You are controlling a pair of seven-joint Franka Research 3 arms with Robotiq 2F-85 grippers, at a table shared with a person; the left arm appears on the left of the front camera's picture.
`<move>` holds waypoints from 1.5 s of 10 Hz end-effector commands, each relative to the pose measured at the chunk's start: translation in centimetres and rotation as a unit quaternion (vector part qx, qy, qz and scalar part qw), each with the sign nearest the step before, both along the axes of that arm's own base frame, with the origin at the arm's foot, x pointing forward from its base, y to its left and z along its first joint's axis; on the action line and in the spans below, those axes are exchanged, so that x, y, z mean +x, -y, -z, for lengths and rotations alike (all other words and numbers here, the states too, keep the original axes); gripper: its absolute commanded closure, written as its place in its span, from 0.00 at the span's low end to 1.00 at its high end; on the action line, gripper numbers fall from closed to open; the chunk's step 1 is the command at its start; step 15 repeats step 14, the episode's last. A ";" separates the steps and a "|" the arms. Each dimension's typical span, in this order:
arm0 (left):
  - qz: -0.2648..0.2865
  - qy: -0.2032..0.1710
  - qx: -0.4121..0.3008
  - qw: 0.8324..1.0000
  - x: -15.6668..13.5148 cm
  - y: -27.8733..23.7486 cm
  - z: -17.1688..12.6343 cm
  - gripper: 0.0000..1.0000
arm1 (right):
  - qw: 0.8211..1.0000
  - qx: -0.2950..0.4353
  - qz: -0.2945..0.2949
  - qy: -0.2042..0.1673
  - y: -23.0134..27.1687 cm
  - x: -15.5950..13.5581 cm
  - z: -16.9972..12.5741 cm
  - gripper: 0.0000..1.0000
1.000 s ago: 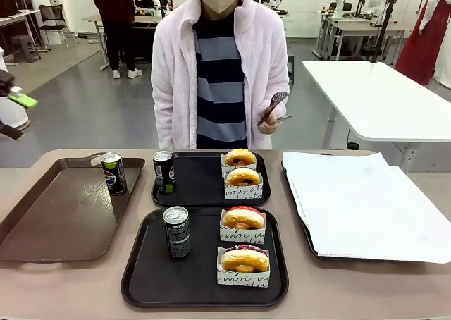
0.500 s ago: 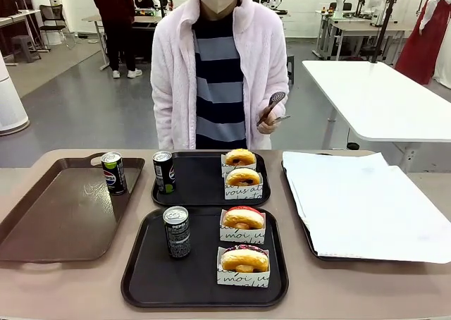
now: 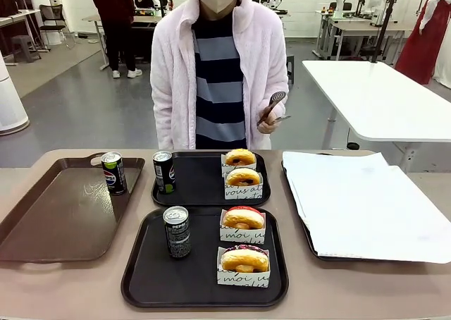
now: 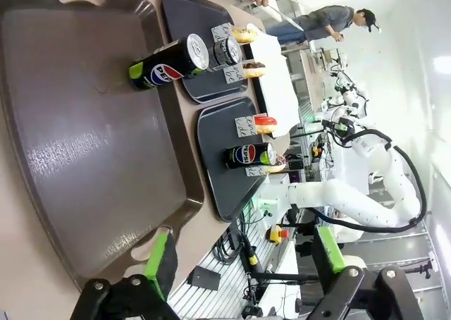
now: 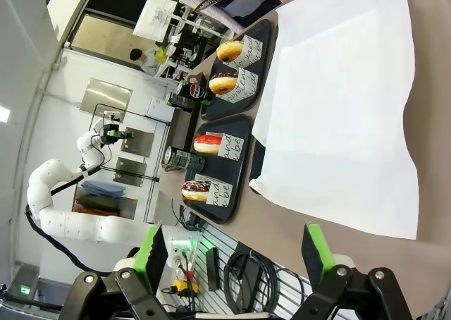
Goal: Set up donuts and drinks on trays.
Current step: Pick up one Pepsi coke from the Handle tray and place it on the Flat Tray without a Pepsi coke.
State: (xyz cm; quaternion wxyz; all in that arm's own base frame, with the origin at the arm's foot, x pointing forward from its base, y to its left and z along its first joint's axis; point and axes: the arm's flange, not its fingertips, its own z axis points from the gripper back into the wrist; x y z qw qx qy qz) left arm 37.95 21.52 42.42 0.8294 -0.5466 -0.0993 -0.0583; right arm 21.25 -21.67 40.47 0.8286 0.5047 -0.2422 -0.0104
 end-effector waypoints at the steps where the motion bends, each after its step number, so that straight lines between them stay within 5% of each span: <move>1: -0.011 0.003 0.002 1.000 0.4 0.1 -0.2 0.00 | 1.000 0.004 -0.001 0.009 -0.2 0.0 0.1 0.00; 15: 0.000 0.000 0.000 1.000 0.0 0.0 0.0 0.00 | 1.000 0.004 -0.001 0.009 -0.2 0.0 0.1 0.00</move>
